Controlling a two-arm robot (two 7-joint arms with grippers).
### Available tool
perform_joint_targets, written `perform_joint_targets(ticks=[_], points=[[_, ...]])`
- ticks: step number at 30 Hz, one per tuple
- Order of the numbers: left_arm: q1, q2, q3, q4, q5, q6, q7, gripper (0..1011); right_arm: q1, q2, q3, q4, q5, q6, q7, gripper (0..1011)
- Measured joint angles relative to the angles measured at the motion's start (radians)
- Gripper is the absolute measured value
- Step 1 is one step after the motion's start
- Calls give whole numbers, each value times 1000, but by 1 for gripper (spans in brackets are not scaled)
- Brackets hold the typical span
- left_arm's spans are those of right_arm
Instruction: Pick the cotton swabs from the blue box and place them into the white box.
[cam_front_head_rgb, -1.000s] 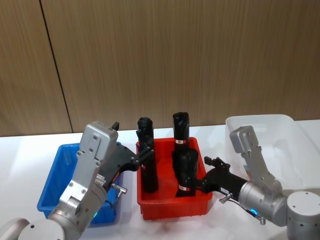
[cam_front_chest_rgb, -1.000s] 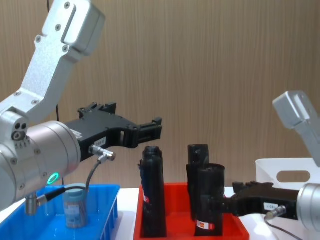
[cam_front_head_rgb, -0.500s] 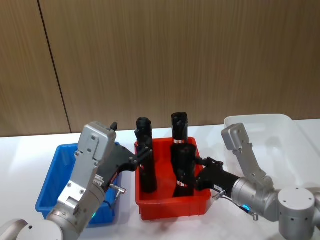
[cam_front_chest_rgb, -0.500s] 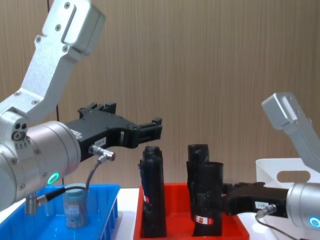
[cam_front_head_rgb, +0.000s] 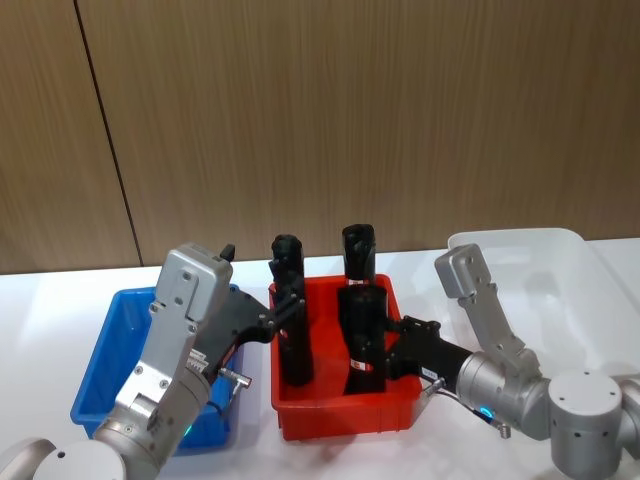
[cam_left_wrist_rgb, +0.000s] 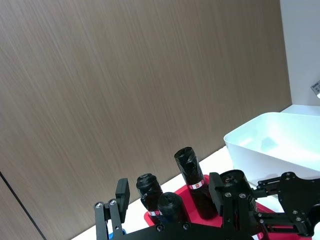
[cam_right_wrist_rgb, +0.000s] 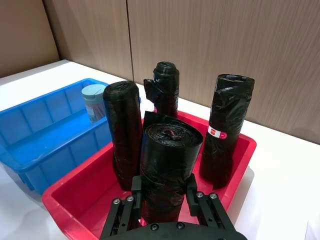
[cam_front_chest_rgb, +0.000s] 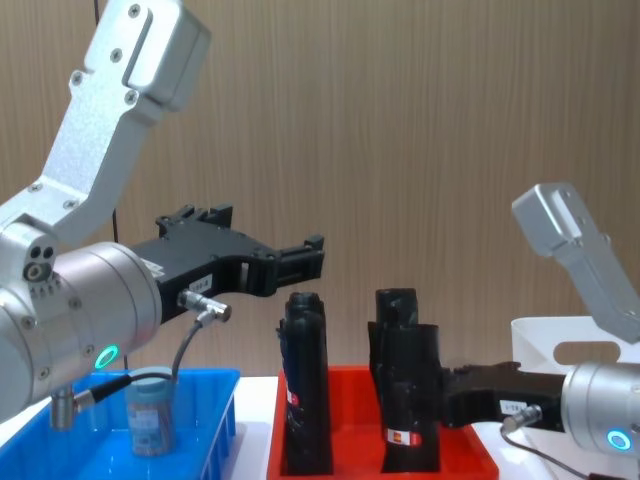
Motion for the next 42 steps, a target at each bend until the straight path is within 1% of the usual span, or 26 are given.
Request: perform_joint_targets(ticks=[9,16,21,30,36,42], points=[[0,0,0,0,0,0,0,1004,3,-1,-1,0,0,3,-10,464],[0,0,0,0,0,0,0,1004,0,4,6,-23,19,3,-26,457],[0,0,0,0,0,0,0,1004,-7,12,17,-51,40,3,-40,457],[0,0,0,0,0,0,0,1004,-24,35,45,-125,90,7,-69,457],[0,0,0,0,0,0,0,1004,-31,51,69,-176,132,14,-94,457],[0,0,0,0,0,0,0,1004,-30,63,90,-210,163,18,-117,457]])
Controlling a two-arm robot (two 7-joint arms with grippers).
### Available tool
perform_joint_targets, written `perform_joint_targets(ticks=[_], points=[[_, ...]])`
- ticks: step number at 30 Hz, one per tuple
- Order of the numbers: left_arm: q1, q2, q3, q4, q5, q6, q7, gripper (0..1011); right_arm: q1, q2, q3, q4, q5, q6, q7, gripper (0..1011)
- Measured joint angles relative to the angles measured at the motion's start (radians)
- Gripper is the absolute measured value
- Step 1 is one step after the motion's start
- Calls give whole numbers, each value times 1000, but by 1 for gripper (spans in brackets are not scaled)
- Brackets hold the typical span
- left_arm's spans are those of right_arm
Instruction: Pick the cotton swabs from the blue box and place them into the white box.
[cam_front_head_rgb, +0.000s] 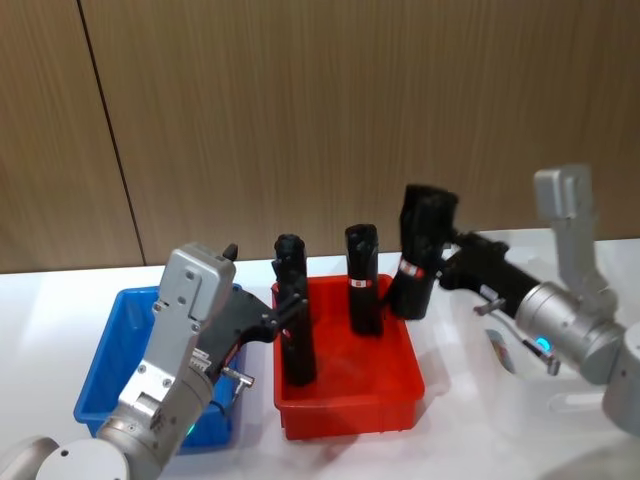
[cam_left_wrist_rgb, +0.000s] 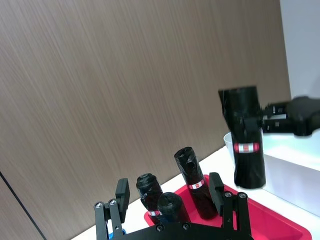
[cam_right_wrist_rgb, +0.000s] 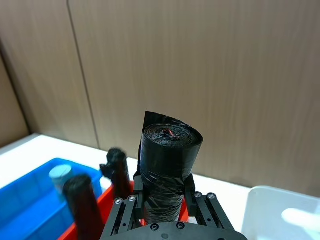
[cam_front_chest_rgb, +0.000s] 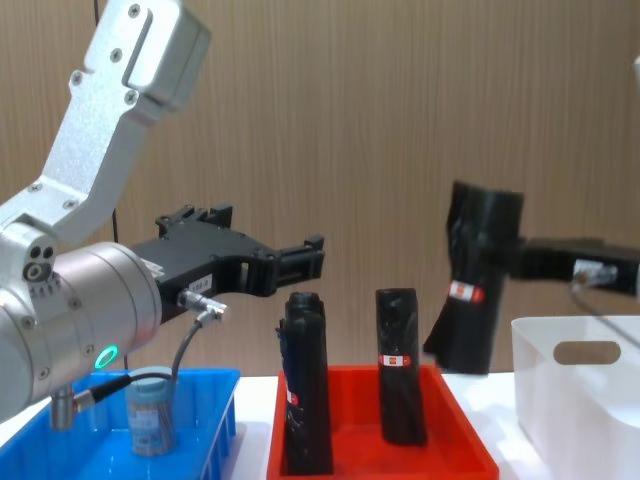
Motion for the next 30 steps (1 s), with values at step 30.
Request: perform_joint_targets(ticks=[30], points=[[0,0,0,0,0,0,0,1004,59,68,91,3,-78,-65,-126,457]])
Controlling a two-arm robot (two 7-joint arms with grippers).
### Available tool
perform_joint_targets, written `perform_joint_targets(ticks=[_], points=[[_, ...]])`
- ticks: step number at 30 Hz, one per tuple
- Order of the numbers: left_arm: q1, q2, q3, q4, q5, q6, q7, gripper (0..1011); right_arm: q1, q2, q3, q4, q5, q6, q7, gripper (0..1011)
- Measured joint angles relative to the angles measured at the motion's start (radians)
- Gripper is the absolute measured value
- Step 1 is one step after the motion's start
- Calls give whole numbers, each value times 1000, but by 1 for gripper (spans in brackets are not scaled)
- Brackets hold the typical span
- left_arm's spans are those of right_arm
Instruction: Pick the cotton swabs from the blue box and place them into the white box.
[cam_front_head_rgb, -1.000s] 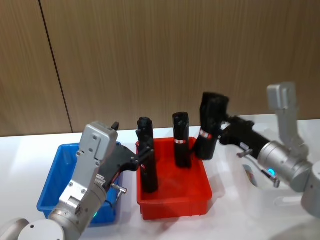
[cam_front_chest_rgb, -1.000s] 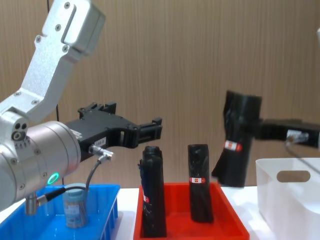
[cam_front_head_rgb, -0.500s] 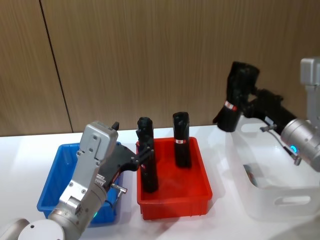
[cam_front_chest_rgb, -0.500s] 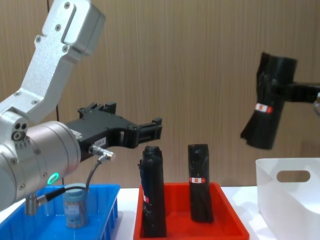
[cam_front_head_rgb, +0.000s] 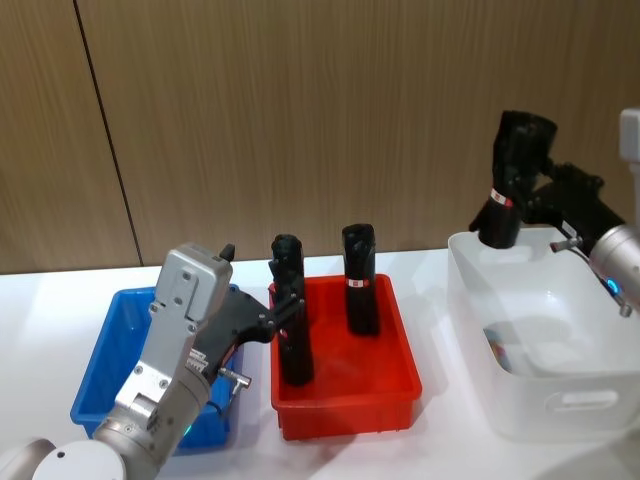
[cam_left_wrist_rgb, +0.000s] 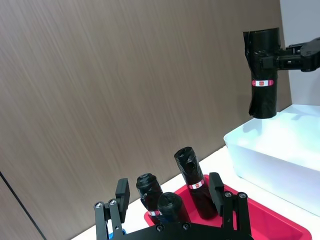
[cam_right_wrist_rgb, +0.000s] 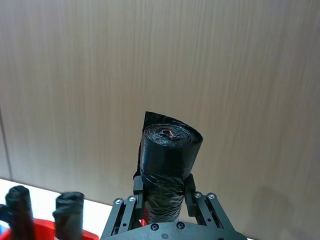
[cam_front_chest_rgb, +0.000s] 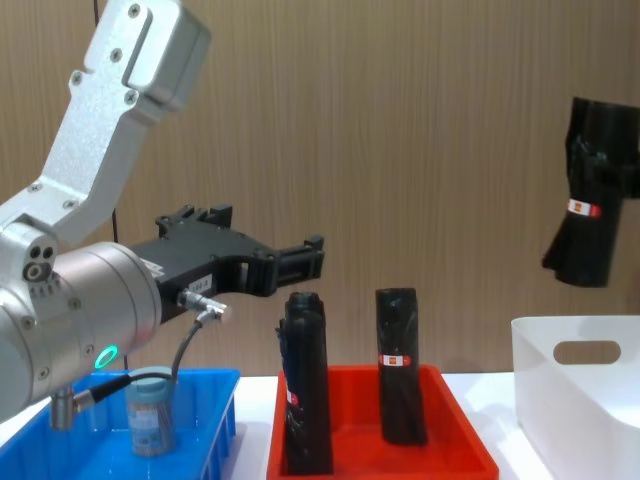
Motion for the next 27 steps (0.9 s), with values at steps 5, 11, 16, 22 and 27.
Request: perform_joint_targets(ticks=[5,11,16,22,27], points=[[0,0,0,0,0,0,0,1004,3,3,0,24,-39,-9,-8,457],[0,0,0,0,0,0,0,1004,4,4,-3,59,-67,-7,-11,457],[0,0,0,0,0,0,0,1004,4,1,-9,87,-79,-2,-12,456],[0,0,0,0,0,0,0,1004,2,-3,-16,125,-91,-1,-15,460],[0,0,0,0,0,0,0,1004,-1,-6,-21,140,-95,-1,-17,591]])
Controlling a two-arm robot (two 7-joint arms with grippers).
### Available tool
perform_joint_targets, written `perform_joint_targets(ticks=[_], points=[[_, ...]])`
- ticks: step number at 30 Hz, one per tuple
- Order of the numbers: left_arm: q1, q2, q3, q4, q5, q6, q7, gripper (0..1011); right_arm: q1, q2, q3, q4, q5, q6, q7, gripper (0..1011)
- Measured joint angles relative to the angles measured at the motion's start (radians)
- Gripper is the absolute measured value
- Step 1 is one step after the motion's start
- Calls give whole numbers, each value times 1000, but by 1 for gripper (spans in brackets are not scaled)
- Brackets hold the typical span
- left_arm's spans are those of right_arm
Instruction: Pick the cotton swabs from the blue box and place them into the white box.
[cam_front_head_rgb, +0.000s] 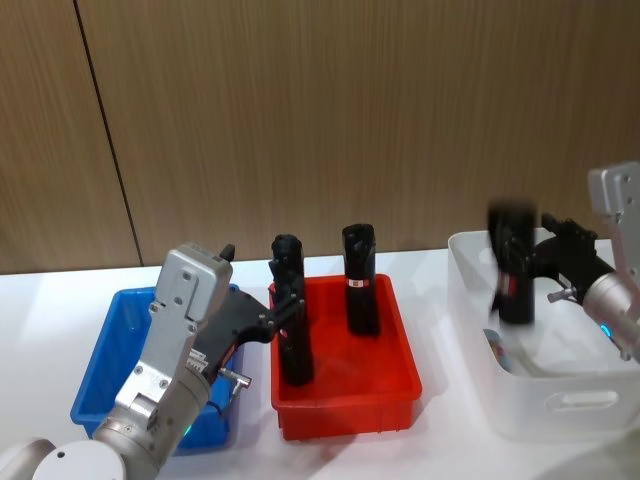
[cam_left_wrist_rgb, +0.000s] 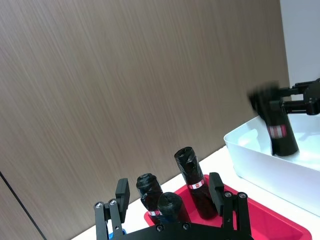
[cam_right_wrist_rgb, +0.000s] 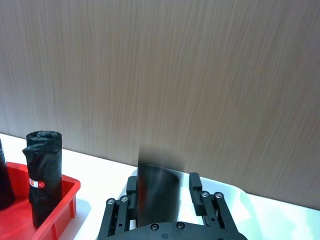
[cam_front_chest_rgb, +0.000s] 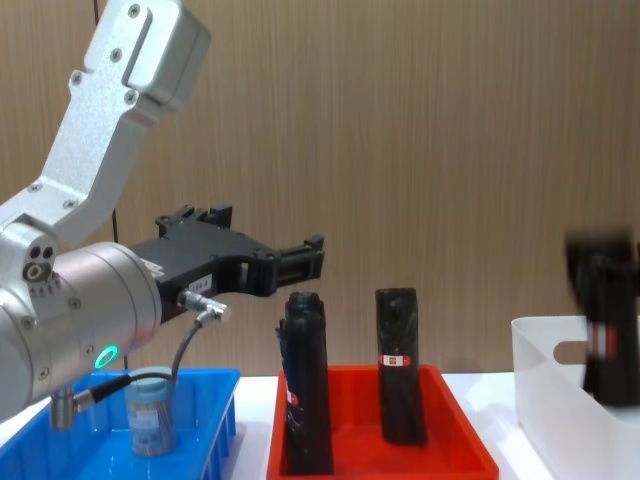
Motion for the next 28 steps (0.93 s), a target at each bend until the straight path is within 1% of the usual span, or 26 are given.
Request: perform_joint_targets(ticks=[1,3,4,5,10,15,28], points=[[0,0,0,0,0,0,0,1004,0,0,-1,2,-1,0,-1,591],[0,0,0,0,0,0,0,1004,-2,-2,-2,7,-2,-1,-3,670],[0,0,0,0,0,0,0,1004,-3,-2,-2,8,-2,-1,-3,685],[0,0,0,0,0,0,0,1004,-3,-2,-2,9,-2,-1,-4,740],[0,0,0,0,0,0,0,1004,-8,-3,-4,15,-3,-4,-7,894],[0,0,0,0,0,0,0,1004,-10,-3,-5,19,-3,-5,-8,1001],[0,0,0,0,0,0,0,1004,-13,-5,-6,22,-3,-7,-10,1002]])
